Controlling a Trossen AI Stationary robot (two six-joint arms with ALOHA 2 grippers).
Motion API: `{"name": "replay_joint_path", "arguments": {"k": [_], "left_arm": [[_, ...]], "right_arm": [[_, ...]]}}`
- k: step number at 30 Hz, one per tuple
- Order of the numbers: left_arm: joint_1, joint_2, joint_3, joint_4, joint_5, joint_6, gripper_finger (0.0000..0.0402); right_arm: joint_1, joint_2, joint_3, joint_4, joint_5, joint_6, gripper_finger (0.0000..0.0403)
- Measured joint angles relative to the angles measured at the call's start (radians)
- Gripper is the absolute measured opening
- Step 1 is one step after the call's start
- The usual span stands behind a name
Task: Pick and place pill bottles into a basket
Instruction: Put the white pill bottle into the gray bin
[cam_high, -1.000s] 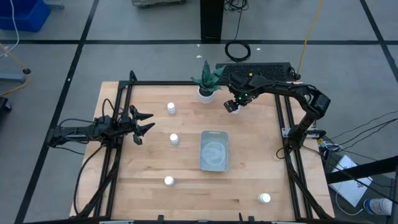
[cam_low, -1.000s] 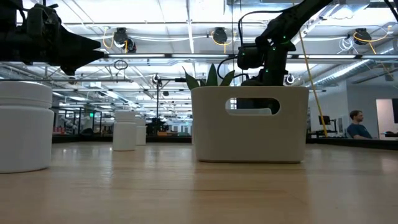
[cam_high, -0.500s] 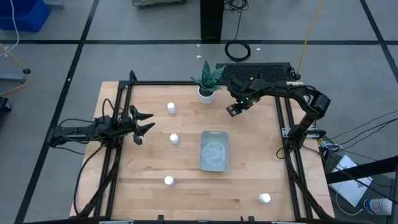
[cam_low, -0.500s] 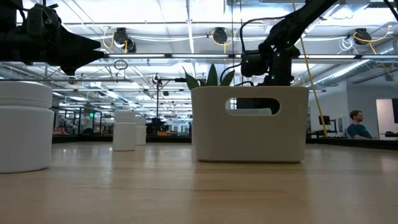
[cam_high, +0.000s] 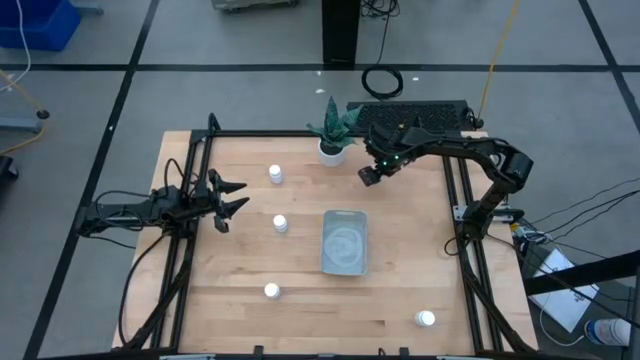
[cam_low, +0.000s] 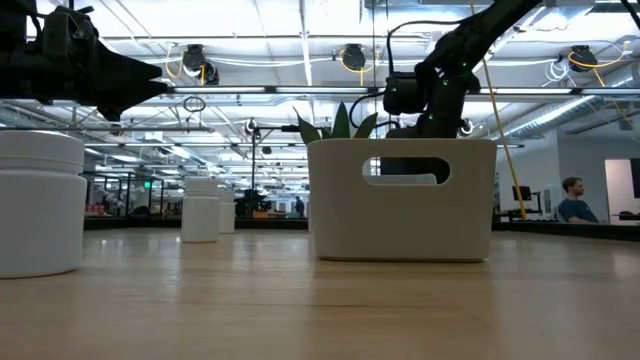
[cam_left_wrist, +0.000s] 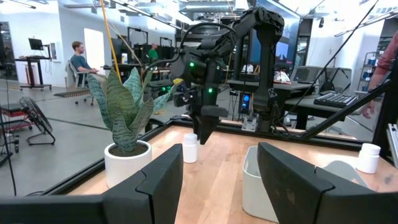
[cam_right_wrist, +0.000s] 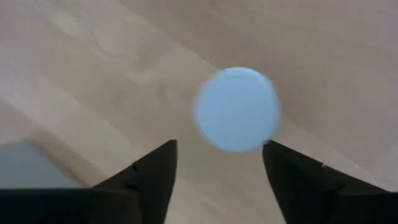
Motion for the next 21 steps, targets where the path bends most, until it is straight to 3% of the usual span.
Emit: {"name": "replay_joint_path", "arguments": {"k": [7, 11, 21], "left_arm": [[0.0, 0.0, 0.0, 0.0, 0.0, 0.0, 0.0212], [0.0, 0.0, 0.0, 0.0, 0.0, 0.0, 0.0212], [0.0, 0.0, 0.0, 0.0, 0.0, 0.0, 0.0212]], "right_arm": [[0.0, 0.0, 0.0, 0.066, 0.019, 0.036, 0.0304], [0.0, 0.0, 0.0, 0.08, 0.068, 0.036, 0.0302], [0.0, 0.02, 0.0, 0.104, 0.064, 0.031, 0.0281]]}}
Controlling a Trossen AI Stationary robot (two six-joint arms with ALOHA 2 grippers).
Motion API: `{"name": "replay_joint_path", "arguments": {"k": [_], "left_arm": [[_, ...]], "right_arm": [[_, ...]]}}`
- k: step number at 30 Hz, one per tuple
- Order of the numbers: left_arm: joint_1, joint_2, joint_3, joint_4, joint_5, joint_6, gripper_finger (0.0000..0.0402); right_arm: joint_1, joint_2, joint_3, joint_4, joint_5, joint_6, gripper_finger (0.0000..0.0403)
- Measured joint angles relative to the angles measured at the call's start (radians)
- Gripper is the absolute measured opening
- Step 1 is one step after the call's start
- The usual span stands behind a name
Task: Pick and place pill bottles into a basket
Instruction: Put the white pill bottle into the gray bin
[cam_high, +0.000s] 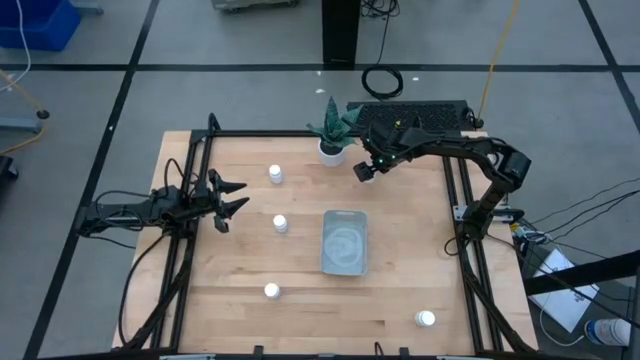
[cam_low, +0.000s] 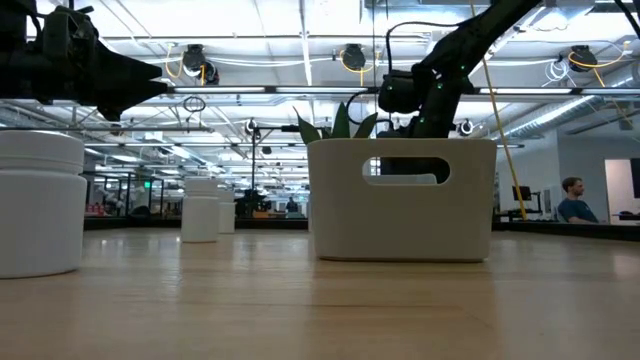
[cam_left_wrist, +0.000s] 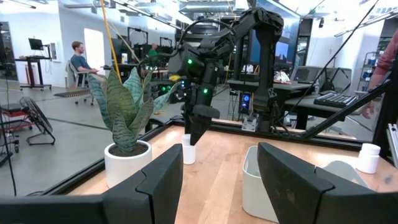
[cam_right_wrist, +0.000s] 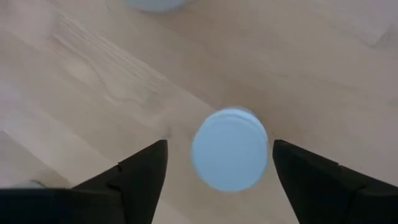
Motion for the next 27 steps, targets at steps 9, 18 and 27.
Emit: {"name": "replay_joint_path", "arguments": {"k": [9, 18, 27], "left_arm": [[0.0, 0.0, 0.0, 0.0, 0.0, 0.0, 0.0212], [0.0, 0.0, 0.0, 0.0, 0.0, 0.0, 0.0212], [0.0, 0.0, 0.0, 0.0, 0.0, 0.0, 0.0212]], "right_arm": [[0.0, 0.008, 0.0, 0.017, 0.001, 0.0, 0.0254], [0.0, 0.008, 0.0, 0.012, 0.002, 0.0, 0.0187], [0.024, -0.042, 0.0, 0.008, 0.002, -0.02, 0.0152]]}}
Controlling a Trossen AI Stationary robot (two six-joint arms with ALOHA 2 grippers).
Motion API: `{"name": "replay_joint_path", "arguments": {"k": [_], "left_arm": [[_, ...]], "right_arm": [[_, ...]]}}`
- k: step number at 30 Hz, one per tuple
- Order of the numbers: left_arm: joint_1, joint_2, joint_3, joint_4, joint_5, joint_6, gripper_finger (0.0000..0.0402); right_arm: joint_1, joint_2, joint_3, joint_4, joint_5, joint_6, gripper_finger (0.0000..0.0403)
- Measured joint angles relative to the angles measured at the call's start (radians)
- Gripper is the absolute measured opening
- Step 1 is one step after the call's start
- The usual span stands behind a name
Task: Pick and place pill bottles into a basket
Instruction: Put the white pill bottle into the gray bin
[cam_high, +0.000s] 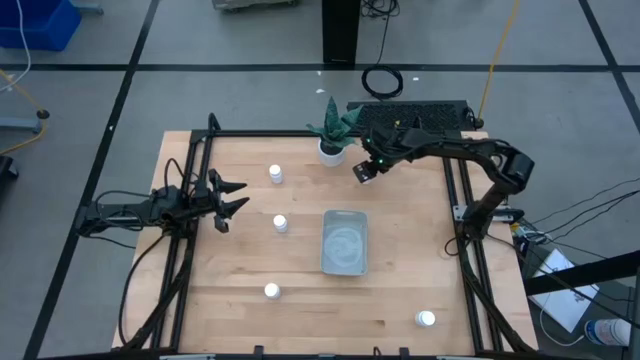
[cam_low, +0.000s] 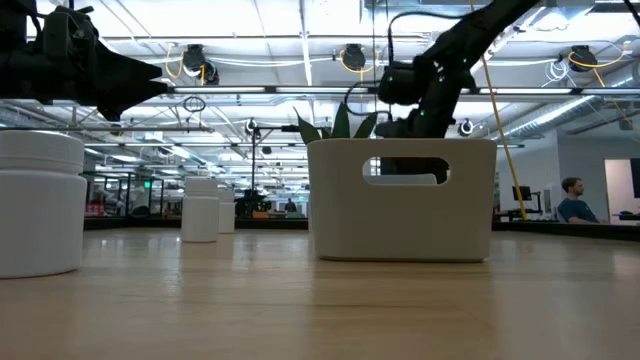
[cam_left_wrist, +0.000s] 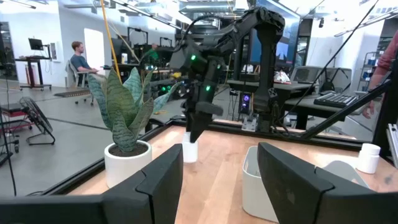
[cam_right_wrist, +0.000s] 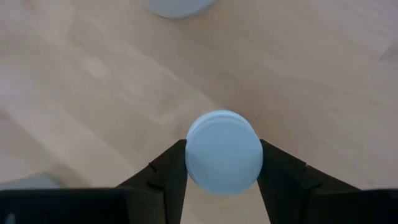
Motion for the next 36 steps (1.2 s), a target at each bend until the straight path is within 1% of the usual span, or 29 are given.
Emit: {"name": "replay_joint_path", "arguments": {"k": [6, 9, 18, 24, 32, 34, 36], "left_arm": [[0.0, 0.0, 0.0, 0.0, 0.0, 0.0, 0.0212], [0.0, 0.0, 0.0, 0.0, 0.0, 0.0, 0.0212], [0.0, 0.0, 0.0, 0.0, 0.0, 0.0, 0.0212], [0.0, 0.0, 0.0, 0.0, 0.0, 0.0, 0.0212], [0.0, 0.0, 0.0, 0.0, 0.0, 0.0, 0.0212], [0.0, 0.0, 0.0, 0.0, 0.0, 0.0, 0.0212], [0.0, 0.0, 0.0, 0.0, 0.0, 0.0, 0.0212]], "right_arm": [[0.05, -0.113, 0.0, -0.026, -0.005, 0.027, 0.0161], [0.09, -0.184, 0.0, -0.014, -0.026, 0.003, 0.0157], [0.232, -0.356, 0.0, 0.053, 0.03, -0.005, 0.0159], [0.33, -0.423, 0.0, 0.095, 0.029, -0.005, 0.0155], [0.417, -0.501, -0.001, 0.149, 0.034, 0.026, 0.0154], [0.439, -0.526, 0.0, 0.198, 0.047, 0.027, 0.0155], [0.467, -0.54, 0.021, 0.199, 0.07, 0.029, 0.0156]]}}
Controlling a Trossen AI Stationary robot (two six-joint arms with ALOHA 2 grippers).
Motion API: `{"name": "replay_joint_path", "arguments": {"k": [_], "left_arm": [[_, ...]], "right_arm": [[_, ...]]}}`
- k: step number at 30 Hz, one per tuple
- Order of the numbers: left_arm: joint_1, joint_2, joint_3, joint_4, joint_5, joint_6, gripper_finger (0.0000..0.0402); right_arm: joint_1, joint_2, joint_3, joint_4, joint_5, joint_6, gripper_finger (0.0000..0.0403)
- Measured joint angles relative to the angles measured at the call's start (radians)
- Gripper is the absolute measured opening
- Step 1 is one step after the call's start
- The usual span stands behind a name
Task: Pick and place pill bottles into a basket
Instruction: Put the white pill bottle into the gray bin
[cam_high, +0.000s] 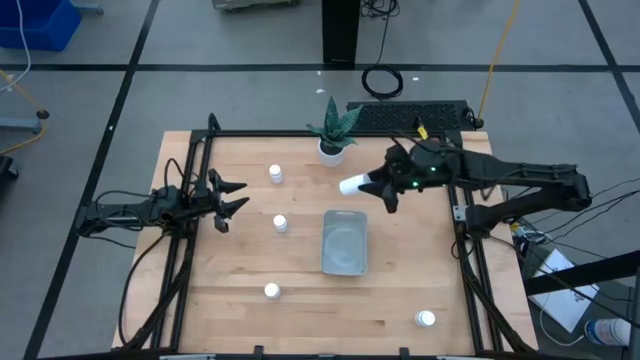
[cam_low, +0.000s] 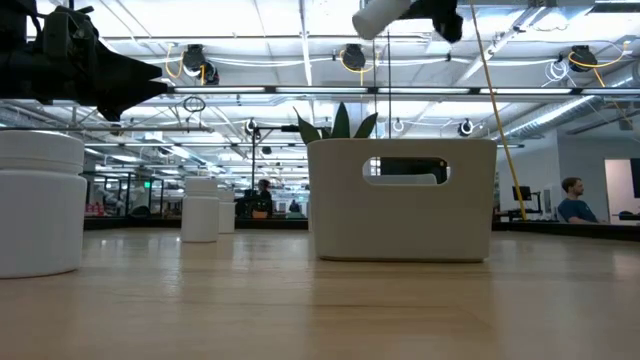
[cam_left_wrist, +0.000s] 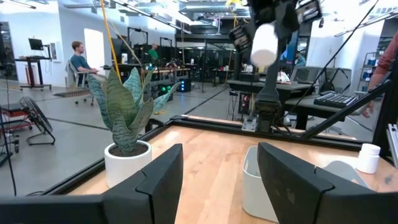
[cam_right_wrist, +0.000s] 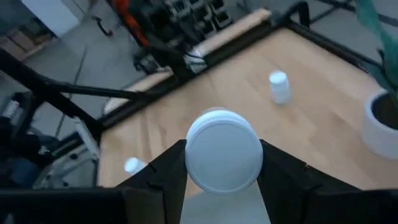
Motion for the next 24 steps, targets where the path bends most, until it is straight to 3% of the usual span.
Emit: {"name": "replay_joint_path", "arguments": {"k": [6, 11, 17, 24], "left_arm": [[0.0, 0.0, 0.0, 0.0, 0.0, 0.0, 0.0212], [0.0, 0.0, 0.0, 0.0, 0.0, 0.0, 0.0212], [0.0, 0.0, 0.0, 0.0, 0.0, 0.0, 0.0212], [0.0, 0.0, 0.0, 0.0, 0.0, 0.0, 0.0212]], "right_arm": [[0.106, 0.019, 0.175, -0.058, 0.106, -0.055, 0.0153], [0.171, 0.104, 0.333, -0.216, 0.164, -0.026, 0.0155], [0.213, 0.294, 0.563, -0.383, 0.193, 0.023, 0.0154], [0.185, 0.558, 0.827, -0.663, 0.161, 0.083, 0.0152]]}}
